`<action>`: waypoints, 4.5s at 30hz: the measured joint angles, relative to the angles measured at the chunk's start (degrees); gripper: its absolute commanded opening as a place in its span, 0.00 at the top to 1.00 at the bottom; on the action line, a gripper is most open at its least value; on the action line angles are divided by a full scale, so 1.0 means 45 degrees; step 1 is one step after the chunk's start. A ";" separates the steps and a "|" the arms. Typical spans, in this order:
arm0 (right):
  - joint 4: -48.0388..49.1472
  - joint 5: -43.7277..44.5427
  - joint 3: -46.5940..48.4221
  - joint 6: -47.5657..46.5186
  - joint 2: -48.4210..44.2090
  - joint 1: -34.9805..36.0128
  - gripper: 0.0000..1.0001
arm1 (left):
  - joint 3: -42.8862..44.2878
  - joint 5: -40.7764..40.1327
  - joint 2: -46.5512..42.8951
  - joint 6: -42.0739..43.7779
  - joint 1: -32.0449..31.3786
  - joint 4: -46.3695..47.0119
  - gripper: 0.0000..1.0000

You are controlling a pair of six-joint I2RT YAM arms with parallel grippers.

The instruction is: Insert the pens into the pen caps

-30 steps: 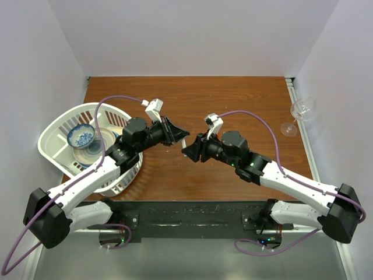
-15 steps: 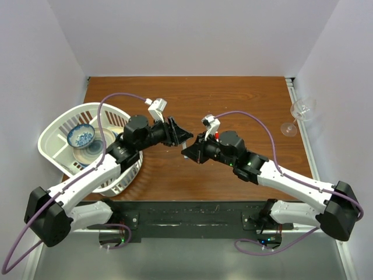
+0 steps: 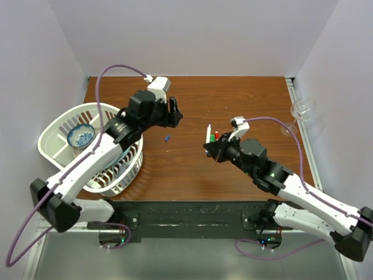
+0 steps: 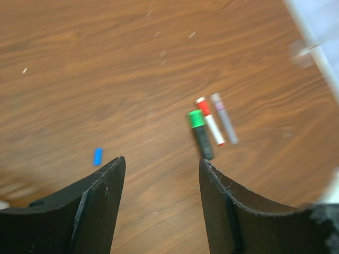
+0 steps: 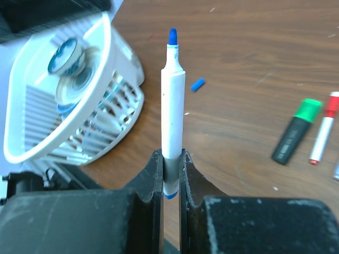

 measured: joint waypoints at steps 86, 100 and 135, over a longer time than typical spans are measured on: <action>0.3575 -0.3648 -0.2045 -0.0651 0.0408 -0.0010 1.00 | -0.6207 0.6300 -0.1457 -0.6057 0.1603 1.0360 1.00; 0.4716 -0.4478 -0.1273 -0.0243 0.1685 0.0257 1.00 | -0.7703 0.6261 -0.2934 -0.7475 0.1341 1.2536 1.00; 0.4896 -0.4454 -0.0947 0.0039 0.2137 0.0461 1.00 | -0.8097 0.6173 -0.3483 -0.7329 0.1156 1.2235 1.00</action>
